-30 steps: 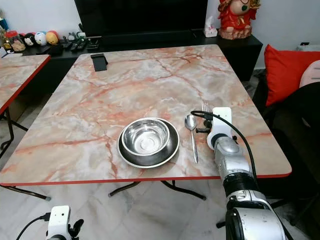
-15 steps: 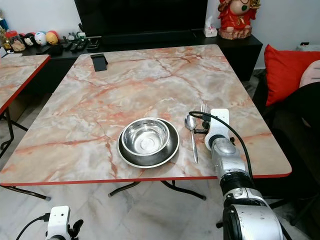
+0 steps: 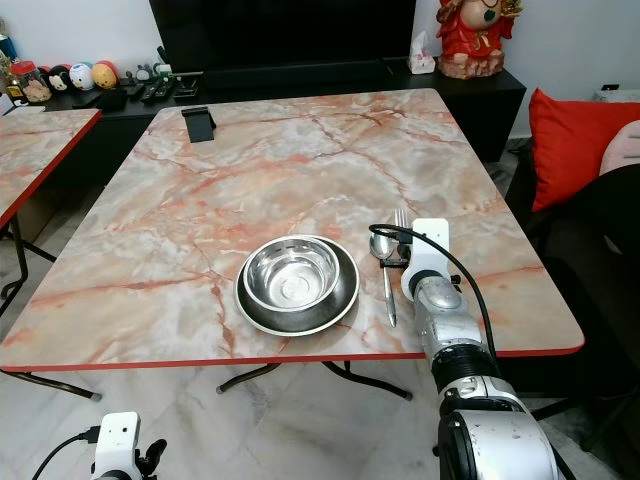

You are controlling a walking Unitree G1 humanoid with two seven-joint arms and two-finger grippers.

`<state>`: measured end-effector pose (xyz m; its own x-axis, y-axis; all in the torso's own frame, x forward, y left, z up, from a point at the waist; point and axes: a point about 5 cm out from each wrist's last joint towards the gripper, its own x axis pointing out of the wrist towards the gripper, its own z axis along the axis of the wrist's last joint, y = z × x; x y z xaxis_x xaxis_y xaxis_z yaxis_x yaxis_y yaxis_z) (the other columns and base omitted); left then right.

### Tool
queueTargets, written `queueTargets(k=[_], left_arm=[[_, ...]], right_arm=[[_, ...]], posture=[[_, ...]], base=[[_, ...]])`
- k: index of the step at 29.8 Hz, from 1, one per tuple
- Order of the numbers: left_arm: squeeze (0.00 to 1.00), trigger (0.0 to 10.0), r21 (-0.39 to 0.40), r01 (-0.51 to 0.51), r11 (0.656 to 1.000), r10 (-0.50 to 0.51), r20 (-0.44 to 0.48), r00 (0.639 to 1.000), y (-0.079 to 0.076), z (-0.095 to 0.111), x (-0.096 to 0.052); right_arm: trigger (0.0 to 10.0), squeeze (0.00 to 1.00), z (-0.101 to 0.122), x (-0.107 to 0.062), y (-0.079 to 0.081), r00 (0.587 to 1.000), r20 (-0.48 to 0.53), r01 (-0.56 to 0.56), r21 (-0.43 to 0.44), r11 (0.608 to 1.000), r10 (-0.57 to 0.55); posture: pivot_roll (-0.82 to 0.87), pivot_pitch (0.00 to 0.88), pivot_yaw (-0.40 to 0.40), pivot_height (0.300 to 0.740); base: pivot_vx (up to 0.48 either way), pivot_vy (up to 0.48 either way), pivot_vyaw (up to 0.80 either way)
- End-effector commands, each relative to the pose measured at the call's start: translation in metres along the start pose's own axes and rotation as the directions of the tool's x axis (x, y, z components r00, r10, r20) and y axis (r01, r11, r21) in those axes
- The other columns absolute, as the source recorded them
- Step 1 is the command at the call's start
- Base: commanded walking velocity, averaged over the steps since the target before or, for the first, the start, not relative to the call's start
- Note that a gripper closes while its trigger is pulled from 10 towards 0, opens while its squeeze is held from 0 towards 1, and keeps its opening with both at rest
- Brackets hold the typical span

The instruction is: Setting the table

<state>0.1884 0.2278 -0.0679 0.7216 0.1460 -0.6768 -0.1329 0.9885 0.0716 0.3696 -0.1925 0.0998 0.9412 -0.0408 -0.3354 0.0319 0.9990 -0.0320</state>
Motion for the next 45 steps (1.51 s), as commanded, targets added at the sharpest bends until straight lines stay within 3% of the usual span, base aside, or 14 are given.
queueTargets(k=[1, 32, 33, 45], left_arm=[[0.00, 10.0, -0.012, -0.017, 1.000, 0.017, -0.015, 1.000, 0.004, -0.002, -0.001], [0.00, 10.0, -0.004, -0.008, 1.000, 0.008, 0.010, 1.000, 0.001, 0.004, 0.001], [0.00, 10.0, -0.004, -0.009, 1.000, 0.009, 0.011, 1.000, 0.001, 0.005, 0.002], [0.00, 10.0, 0.001, -0.006, 1.000, 0.006, 0.020, 1.000, 0.000, 0.007, 0.002]], right_arm=[[10.0, 0.00, 0.001, 0.001, 0.003, 1.000, 0.001, 0.000, -0.014, 1.000, 0.000], [10.0, 0.00, -0.013, -0.003, -0.001, 0.999, -0.027, 0.034, -0.039, 0.999, -0.035], [10.0, 0.60, -0.013, -0.003, 0.000, 0.999, -0.026, 0.033, -0.037, 0.999, -0.034], [10.0, 0.60, -0.013, -0.003, 0.000, 0.999, -0.025, 0.032, -0.036, 0.999, -0.033]], posture=[[-0.08, 0.000, 0.079, 0.714], [-0.08, 0.000, 0.086, 0.714], [-0.08, 0.000, 0.086, 0.714], [-0.08, 0.000, 0.087, 0.714]], base=[[0.000, 0.000, 0.00], [0.000, 0.000, 0.00], [0.000, 0.000, 0.00], [0.000, 0.000, 0.00]])
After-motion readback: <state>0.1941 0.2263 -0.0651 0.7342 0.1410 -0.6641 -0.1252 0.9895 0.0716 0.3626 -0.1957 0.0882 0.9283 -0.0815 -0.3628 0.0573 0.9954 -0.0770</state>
